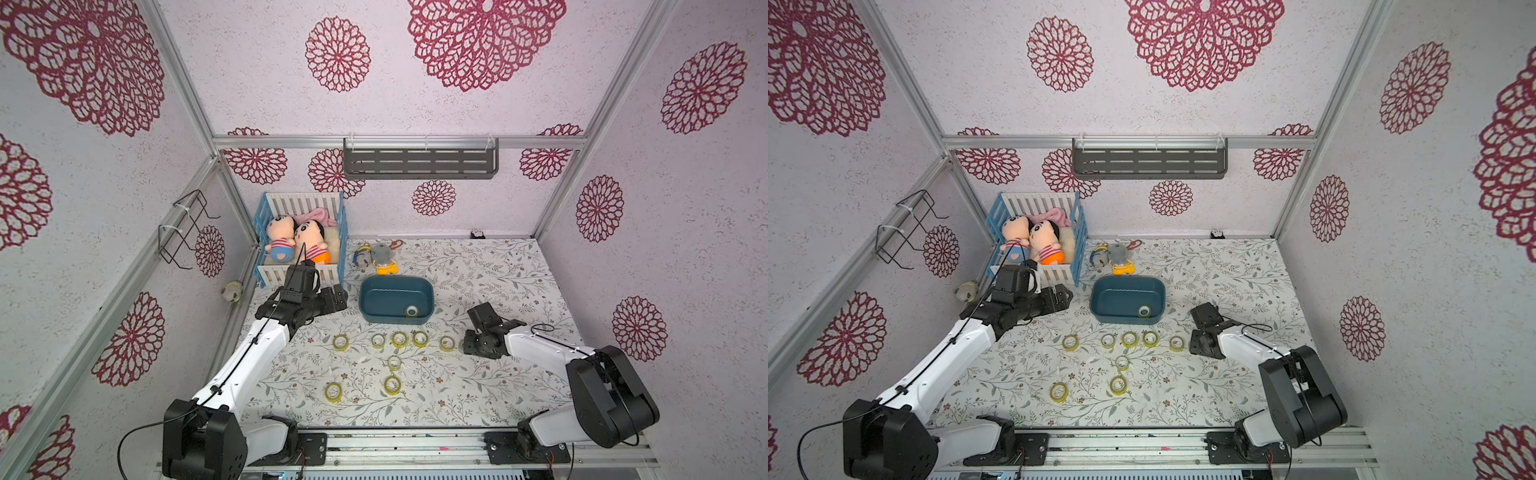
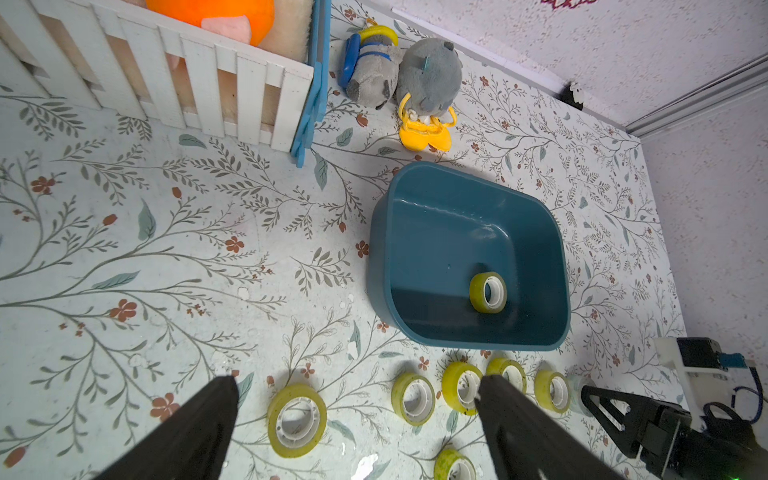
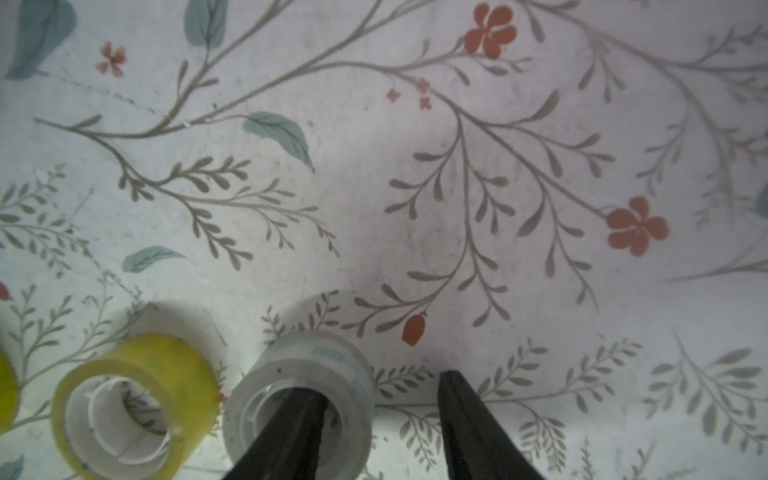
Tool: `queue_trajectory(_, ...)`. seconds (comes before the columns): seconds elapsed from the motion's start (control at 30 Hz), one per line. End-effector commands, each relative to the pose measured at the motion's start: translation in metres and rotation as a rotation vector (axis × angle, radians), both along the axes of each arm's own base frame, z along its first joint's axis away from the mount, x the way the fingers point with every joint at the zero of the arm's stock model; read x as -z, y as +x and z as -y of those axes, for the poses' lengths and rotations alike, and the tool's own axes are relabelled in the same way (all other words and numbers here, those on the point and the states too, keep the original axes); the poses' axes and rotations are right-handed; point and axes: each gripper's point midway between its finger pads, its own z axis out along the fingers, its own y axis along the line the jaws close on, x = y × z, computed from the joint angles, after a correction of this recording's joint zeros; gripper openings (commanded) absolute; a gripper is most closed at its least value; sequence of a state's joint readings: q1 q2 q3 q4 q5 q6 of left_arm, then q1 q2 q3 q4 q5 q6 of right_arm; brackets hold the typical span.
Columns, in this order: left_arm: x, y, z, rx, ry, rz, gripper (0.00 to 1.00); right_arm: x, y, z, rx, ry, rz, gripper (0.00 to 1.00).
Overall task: Put the transparent tape into the storage box
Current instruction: Pick up the tape at the center of the board.
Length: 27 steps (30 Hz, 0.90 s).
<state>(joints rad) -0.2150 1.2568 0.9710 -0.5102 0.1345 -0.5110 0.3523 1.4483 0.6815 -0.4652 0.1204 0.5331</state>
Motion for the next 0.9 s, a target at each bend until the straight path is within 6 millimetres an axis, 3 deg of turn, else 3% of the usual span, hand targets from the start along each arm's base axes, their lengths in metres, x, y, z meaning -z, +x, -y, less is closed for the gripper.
queue_trajectory(0.0,0.003,0.004,0.001,0.000,-0.014,0.001,0.97,0.012,-0.009,0.008,0.010,-0.028,-0.033,0.37)
queue_trajectory(0.17,0.005,0.005,0.002,-0.001,-0.014,-0.009,0.97,0.005,-0.011,0.011,0.024,-0.030,-0.005,0.16)
queue_trajectory(0.27,0.006,0.005,0.001,-0.002,-0.012,-0.013,0.97,-0.010,-0.007,0.012,0.033,-0.031,0.027,0.00)
queue_trajectory(0.57,0.009,0.002,0.016,0.069,0.013,-0.032,0.97,-0.069,0.011,0.007,-0.002,-0.010,0.143,0.00)
queue_trajectory(0.87,-0.010,0.011,0.026,0.145,0.001,0.072,0.97,-0.141,0.048,-0.044,-0.132,0.203,0.277,0.00)
